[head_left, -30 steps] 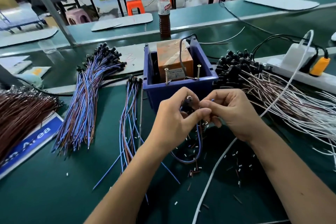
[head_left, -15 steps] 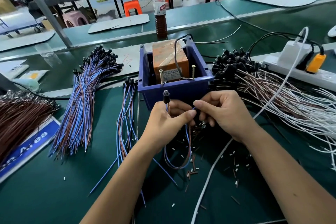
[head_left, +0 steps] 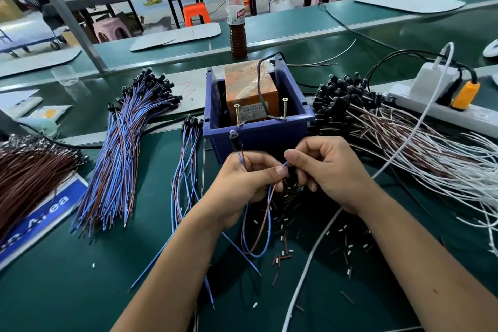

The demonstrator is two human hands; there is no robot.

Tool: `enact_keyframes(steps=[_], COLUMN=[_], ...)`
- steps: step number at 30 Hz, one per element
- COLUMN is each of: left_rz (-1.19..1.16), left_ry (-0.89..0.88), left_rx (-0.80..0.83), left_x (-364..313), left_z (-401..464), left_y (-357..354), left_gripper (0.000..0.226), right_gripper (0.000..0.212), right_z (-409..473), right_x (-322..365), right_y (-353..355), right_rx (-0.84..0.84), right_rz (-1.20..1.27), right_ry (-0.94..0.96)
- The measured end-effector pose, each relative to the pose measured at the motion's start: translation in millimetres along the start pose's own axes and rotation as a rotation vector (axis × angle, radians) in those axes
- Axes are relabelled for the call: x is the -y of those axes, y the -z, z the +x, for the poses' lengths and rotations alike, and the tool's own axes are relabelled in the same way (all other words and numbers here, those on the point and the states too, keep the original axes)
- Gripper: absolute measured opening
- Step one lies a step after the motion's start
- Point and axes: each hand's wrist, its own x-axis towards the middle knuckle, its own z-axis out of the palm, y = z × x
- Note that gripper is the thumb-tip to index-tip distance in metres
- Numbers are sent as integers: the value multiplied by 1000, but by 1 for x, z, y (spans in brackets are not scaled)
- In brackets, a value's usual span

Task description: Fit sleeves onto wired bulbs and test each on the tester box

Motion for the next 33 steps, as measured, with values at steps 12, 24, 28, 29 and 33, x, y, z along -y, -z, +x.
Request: enact_keyframes(steps=[12, 24, 28, 29, 33], left_rz=[-39, -119, -114, -120, -80], left_ry=[-44, -153, -154, -159, -247], left_rx=[26, -82, -121, -125, -279], left_x=[-1, 2, 2, 2, 3], left_z=[-4, -4, -2, -3, -3], left_y=[8, -7, -11, -12, -16], left_gripper=[10, 13, 19, 18, 15], right_gripper=[27, 22, 16, 14, 9], right_z=[-1, -3, -3, -4, -3], right_x=[2, 2, 3, 3, 3], right_y=[1, -6, -6, -6, -6], right_rx=[41, 55, 40, 38, 7], right_rz=[205, 345, 388, 389, 403], right_ry=[-27, -40, -24, -17, 9])
